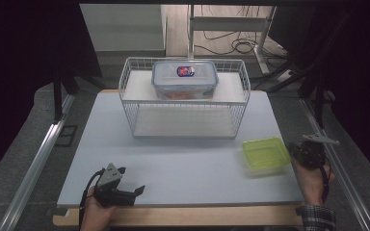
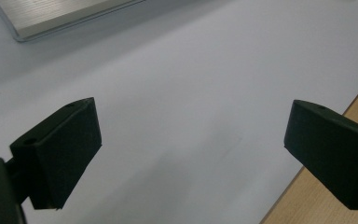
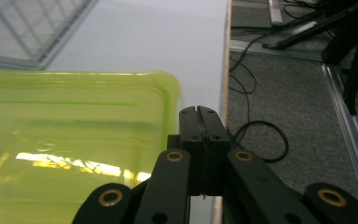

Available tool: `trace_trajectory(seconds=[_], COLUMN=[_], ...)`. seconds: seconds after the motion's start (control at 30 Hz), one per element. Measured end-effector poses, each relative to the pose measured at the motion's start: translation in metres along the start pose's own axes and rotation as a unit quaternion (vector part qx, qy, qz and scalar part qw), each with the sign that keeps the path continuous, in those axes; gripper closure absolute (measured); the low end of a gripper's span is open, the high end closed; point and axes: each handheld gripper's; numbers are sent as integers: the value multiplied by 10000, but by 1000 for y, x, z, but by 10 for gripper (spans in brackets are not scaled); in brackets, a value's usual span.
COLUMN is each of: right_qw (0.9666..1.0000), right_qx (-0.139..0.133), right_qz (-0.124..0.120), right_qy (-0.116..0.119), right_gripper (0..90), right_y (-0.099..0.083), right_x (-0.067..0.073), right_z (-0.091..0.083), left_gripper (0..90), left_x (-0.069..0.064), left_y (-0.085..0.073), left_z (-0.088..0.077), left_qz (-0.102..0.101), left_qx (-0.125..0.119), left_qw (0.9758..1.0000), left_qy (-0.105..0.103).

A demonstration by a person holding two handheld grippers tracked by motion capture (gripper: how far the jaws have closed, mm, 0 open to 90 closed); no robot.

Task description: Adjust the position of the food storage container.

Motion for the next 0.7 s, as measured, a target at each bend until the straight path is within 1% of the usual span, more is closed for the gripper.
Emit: trace_trajectory(seconds=[0.1, 0.2, 0.33, 0.47, 0.5, 0.53, 0.57, 0.63, 0.67, 0.7], right_qw=[9999, 9997, 9994, 9992, 9990, 9990, 9985, 9982, 9982, 9978], right_qx=[110, 227, 336, 368, 393, 393, 434, 438, 438, 459], right_qz=[21, -11, -65, -92, -154, -154, -218, -264, -264, -301], right_qy=[-24, 24, 54, 124, 171, 171, 258, 297, 297, 378], right_gripper=[895, 894, 894, 894, 894, 894, 894, 894, 894, 894], right_y=[0, -1, -1, 0, 0, 0, 0, 1, 1, 0], right_x=[-4, -4, -1, 3, 8, 8, 14, 18, 18, 24], right_z=[8, 14, 16, 16, 16, 16, 16, 16, 16, 15], left_gripper=[39, 39, 40, 40, 40, 40, 40, 40, 40, 40], left_x=[0, 0, 0, 0, 0, 0, 0, 0, 0, 0], left_y=[0, 0, 0, 0, 0, 0, 0, 0, 0, 0], left_z=[1, 1, 0, 0, 0, 0, 0, 0, 0, 0], left_qz=[-3, -5, -8, 6, 5, 5, 7, 17, 17, 24], left_qx=[19, 21, 18, 30, 29, 29, 30, 31, 31, 28], left_qw=[10000, 10000, 10000, 10000, 10000, 10000, 10000, 10000, 10000, 10000], left_qy=[-6, -3, 0, 19, 22, 22, 30, 40, 40, 36])
Point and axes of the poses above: each handheld gripper's, and its own axes: z roughly forward along the jaws, y roughly out of its top, x roughly to its left, and after that the axes turned 14 degrees about x, right-handed
